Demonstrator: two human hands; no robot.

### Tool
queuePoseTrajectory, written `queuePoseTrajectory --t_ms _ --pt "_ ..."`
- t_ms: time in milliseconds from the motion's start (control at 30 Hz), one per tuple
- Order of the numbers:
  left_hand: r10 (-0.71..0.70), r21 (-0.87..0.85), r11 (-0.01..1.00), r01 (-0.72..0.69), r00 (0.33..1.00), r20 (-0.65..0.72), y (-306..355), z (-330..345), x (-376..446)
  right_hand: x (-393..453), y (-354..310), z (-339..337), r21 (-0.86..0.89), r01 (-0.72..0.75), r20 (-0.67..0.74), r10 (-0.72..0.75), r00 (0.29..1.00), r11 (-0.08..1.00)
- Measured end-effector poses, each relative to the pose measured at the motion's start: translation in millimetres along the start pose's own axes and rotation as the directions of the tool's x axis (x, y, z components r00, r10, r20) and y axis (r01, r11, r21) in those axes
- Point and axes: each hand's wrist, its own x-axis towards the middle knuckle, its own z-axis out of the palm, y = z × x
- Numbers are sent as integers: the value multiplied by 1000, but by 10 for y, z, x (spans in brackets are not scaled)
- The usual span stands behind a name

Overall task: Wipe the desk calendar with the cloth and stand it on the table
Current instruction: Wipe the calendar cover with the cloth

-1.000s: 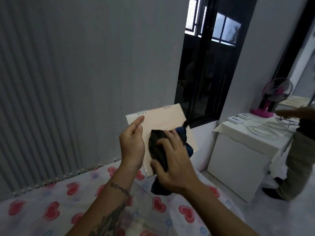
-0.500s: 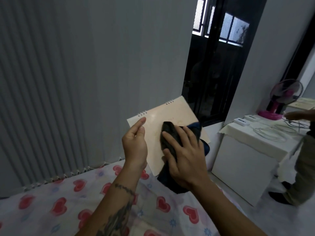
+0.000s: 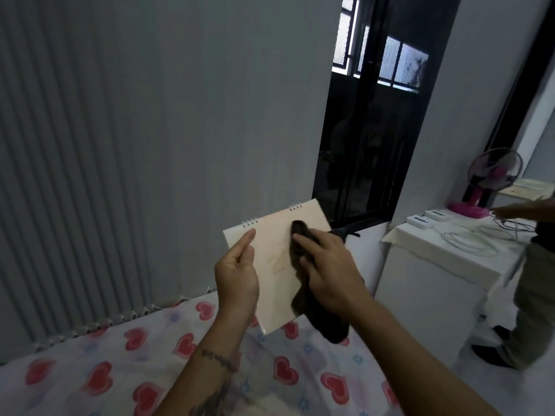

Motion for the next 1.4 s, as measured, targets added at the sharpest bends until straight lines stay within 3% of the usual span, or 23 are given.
queuePoseTrajectory --t_ms 100,200,300,400,467,600,767,833,900,1033,1100,1267,1333,1400 --pt "-39 -33 999 38 999 -31 33 -67 37 66 147 -59 209 -180 -57 196 979 961" --pt "13 -49 999 -11 999 37 66 -39 2 89 -2 12 215 -166 -174 205 963 963" --pt "70 -63 996 -66 994 78 103 40 -22 -9 -325 128 160 -30 -233 67 970 987" --pt "44 -93 995 -39 998 53 84 -19 69 -159 -371 192 -37 234 -99 -237 966 971" --pt "49 -84 996 -44 997 59 57 -63 79 -136 -280 151 -66 210 -67 -214 975 975" --pt "22 -85 996 -16 997 67 -32 -14 -31 7 -324 89 64 -48 -166 58 984 997" --pt "-2 -105 994 10 997 75 -89 -82 -13 -291 -419 209 -57 248 13 -247 969 967" --pt "-2 -93 996 10 996 87 -100 -95 -48 -370 -331 204 -73 290 60 -286 956 954" --pt "14 -53 999 -8 993 114 -122 -85 -92 -337 -260 194 -51 232 10 -232 973 971" --pt "12 10 1000 -14 986 165 -171 16 -175 -83 -181 142 59 -88 -119 94 988 994" --pt "-4 4 1000 3 989 146 -205 53 -193 -54 -192 133 17 -87 -103 88 991 996" --pt "7 -30 1000 -4 996 89 -233 75 -49 -399 -207 226 -23 185 34 -184 982 983" --pt "10 -14 1000 -8 995 104 -266 77 -70 -518 -74 282 36 100 30 -102 994 994" --pt "-27 19 1000 25 993 118 -344 76 -149 -580 38 331 123 -76 15 75 997 990"
